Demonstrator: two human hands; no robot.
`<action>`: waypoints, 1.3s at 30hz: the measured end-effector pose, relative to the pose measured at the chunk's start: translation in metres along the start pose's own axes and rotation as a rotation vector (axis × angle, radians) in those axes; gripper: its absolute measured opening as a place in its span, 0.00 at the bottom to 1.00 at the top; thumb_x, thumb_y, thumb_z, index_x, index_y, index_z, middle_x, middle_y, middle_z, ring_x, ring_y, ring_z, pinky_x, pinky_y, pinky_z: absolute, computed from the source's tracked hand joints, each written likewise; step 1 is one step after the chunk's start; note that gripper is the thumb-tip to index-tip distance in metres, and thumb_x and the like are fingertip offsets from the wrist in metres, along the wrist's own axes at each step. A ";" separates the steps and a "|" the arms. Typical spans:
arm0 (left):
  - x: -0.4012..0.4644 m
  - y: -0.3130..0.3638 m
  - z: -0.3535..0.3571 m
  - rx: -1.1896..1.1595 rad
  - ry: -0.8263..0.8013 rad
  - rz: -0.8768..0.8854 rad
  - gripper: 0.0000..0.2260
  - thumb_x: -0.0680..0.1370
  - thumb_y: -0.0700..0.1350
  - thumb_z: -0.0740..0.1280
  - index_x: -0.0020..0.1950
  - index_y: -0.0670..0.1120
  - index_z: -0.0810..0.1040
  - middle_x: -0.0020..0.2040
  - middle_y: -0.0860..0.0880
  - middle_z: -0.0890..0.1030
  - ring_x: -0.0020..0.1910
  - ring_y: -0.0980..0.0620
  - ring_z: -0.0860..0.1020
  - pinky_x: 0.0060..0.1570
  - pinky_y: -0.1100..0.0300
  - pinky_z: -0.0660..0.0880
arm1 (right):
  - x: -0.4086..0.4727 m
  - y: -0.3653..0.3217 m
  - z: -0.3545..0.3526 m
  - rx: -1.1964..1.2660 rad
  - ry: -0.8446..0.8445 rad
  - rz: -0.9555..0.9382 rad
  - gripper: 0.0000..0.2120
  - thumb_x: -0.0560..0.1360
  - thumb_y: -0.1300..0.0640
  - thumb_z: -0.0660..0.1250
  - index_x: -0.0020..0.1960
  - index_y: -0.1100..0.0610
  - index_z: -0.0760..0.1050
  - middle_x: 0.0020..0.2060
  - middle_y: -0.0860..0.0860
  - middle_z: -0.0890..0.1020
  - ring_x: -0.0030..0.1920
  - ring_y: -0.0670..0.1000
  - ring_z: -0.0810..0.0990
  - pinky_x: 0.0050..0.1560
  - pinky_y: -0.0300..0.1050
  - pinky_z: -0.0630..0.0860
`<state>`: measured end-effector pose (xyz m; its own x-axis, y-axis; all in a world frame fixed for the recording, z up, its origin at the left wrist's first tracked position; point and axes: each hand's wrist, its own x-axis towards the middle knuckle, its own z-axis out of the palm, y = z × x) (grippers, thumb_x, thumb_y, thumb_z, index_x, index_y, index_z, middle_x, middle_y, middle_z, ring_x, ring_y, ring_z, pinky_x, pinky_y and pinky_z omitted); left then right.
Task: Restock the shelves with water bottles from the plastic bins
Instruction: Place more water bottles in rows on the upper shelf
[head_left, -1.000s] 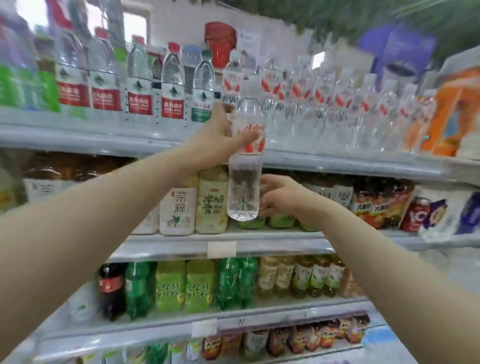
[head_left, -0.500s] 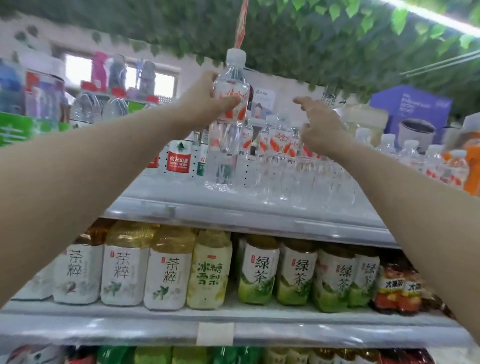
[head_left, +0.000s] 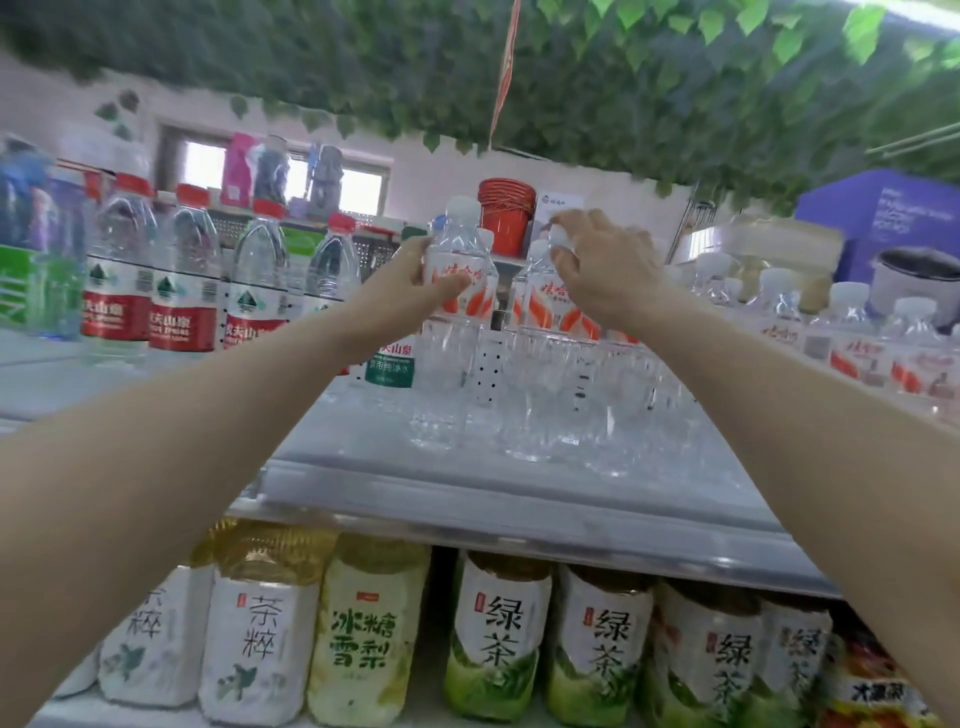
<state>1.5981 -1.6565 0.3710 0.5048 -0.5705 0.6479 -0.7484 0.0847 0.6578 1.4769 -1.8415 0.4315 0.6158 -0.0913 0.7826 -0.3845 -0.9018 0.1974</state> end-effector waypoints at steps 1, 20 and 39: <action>0.000 0.000 0.002 -0.023 0.003 -0.002 0.25 0.80 0.50 0.63 0.75 0.46 0.61 0.52 0.50 0.79 0.45 0.59 0.78 0.45 0.61 0.76 | 0.000 0.000 0.002 -0.005 0.019 -0.005 0.21 0.83 0.48 0.50 0.74 0.53 0.62 0.68 0.56 0.72 0.63 0.60 0.74 0.67 0.58 0.62; -0.036 -0.055 0.017 0.269 -0.236 -0.282 0.21 0.72 0.50 0.75 0.61 0.47 0.74 0.54 0.46 0.80 0.49 0.47 0.81 0.50 0.49 0.81 | -0.003 0.006 0.004 -0.067 0.050 -0.011 0.21 0.83 0.46 0.48 0.74 0.50 0.61 0.70 0.52 0.71 0.67 0.58 0.71 0.71 0.66 0.52; -0.039 -0.062 0.024 0.223 -0.246 -0.266 0.33 0.74 0.52 0.72 0.74 0.45 0.64 0.67 0.46 0.74 0.62 0.49 0.75 0.58 0.54 0.77 | -0.002 0.010 0.015 -0.061 0.133 -0.034 0.21 0.83 0.47 0.47 0.72 0.52 0.63 0.69 0.55 0.72 0.66 0.60 0.72 0.70 0.64 0.52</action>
<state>1.6143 -1.6589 0.2953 0.5959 -0.7286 0.3377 -0.6941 -0.2557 0.6730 1.4825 -1.8568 0.4234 0.5341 -0.0003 0.8454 -0.4086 -0.8755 0.2578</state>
